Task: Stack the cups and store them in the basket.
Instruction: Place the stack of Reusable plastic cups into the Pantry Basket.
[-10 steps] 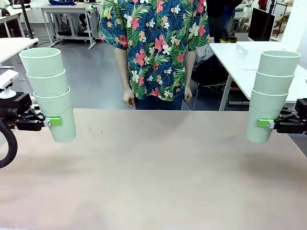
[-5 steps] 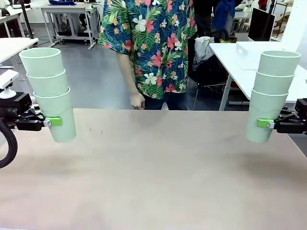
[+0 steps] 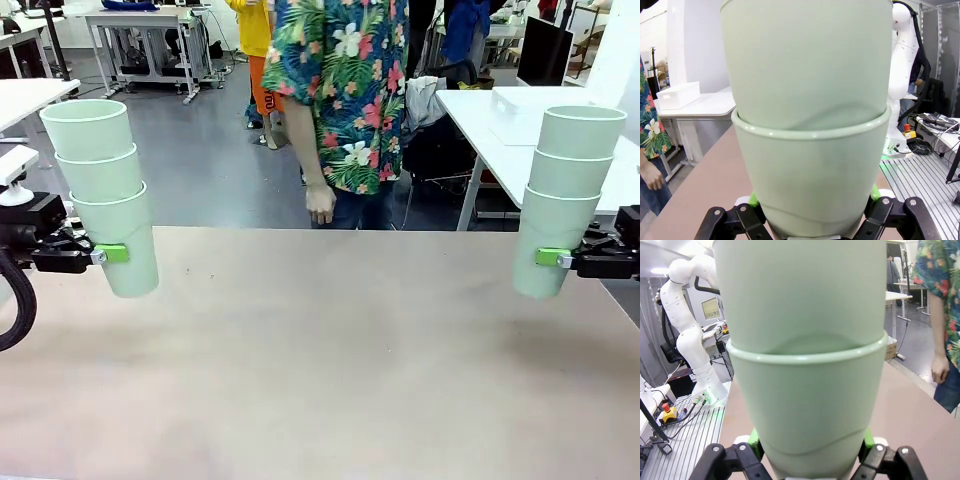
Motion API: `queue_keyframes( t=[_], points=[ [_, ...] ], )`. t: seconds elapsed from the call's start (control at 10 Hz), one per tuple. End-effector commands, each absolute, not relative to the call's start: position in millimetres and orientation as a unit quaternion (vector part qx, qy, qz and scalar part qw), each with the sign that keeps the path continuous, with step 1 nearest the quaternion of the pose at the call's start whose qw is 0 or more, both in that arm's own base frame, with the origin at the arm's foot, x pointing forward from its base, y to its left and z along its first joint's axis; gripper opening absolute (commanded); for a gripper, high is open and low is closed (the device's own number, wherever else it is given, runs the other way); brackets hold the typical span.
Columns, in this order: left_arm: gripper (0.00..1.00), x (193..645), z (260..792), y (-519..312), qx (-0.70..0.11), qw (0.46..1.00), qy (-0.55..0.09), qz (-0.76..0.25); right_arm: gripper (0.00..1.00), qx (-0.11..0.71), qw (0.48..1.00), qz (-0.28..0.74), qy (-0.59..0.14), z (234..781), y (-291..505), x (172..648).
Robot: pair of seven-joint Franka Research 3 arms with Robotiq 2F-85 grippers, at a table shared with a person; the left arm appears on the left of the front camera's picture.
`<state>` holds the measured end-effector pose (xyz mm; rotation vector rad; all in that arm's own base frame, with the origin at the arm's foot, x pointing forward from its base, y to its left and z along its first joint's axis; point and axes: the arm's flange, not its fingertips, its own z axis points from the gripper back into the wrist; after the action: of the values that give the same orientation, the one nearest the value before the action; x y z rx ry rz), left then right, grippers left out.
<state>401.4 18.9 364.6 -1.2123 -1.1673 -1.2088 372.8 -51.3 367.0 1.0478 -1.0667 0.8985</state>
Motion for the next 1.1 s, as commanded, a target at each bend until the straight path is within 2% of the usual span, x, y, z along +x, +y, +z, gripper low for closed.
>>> queue_keyframes(
  t=[0.0, 1.0],
  points=[
    [0.86, 400.9, 368.5, 19.3, -0.503, 0.507, -0.489, -0.502, 0.85, 0.460, 0.641, 0.396, -0.471, 370.3, -50.6, 373.3],
    [0.86, 400.9, 368.5, 19.3, -0.503, 0.507, -0.489, -0.502, 0.85, 0.460, 0.641, 0.396, -0.471, 370.3, -50.6, 373.3]
  ],
)
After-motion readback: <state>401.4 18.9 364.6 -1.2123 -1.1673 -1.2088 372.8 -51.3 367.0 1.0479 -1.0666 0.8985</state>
